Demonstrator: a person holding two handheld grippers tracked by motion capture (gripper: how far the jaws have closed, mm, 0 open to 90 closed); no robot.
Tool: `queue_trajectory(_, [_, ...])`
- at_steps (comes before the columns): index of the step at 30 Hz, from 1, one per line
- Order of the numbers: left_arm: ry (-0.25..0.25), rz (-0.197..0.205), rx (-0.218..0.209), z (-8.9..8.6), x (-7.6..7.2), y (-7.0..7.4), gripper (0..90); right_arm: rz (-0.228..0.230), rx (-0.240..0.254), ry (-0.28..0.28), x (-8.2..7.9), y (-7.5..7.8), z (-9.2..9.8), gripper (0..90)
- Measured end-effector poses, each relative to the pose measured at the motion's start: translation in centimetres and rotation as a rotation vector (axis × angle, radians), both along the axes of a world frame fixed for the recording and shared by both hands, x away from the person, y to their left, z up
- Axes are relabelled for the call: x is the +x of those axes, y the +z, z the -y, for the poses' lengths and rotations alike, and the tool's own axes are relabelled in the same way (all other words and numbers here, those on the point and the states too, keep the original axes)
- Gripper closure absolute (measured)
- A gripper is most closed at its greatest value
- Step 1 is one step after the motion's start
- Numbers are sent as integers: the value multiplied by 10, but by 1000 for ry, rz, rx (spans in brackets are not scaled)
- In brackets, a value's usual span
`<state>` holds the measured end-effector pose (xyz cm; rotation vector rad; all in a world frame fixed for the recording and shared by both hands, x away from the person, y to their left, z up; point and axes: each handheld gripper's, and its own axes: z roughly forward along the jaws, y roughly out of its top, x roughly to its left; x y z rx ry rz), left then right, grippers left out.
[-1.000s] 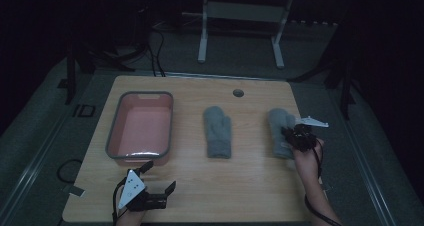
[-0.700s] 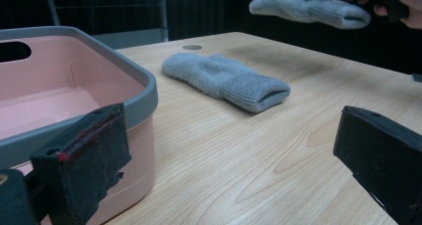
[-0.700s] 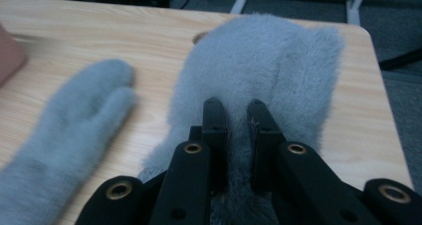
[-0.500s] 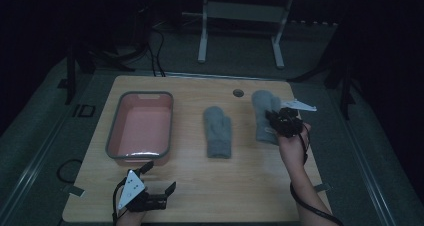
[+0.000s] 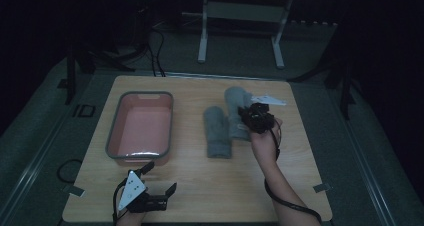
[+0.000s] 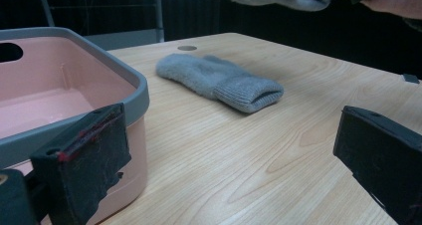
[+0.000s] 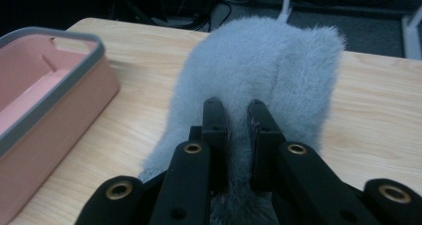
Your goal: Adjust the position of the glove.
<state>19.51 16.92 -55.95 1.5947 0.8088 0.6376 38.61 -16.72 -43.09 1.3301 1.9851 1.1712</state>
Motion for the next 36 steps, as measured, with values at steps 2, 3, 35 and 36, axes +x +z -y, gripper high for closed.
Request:
queue_trajectory(2, [1,0,-2,0,0,0,15,-16,8,10,0,-4,-11,818])
queue_trajectory(3, [0,1,-5,0,0,0,15,-21,9,13,0,-7,-16,818])
queue_trajectory(35, [-60,-36,-29,7,-2,2,15,-173,-51,96,8,-89,-56,569])
queue_trajectory(36, [-59,-41,-26,9,-2,2,15,-173,-37,116,7,-86,-53,530])
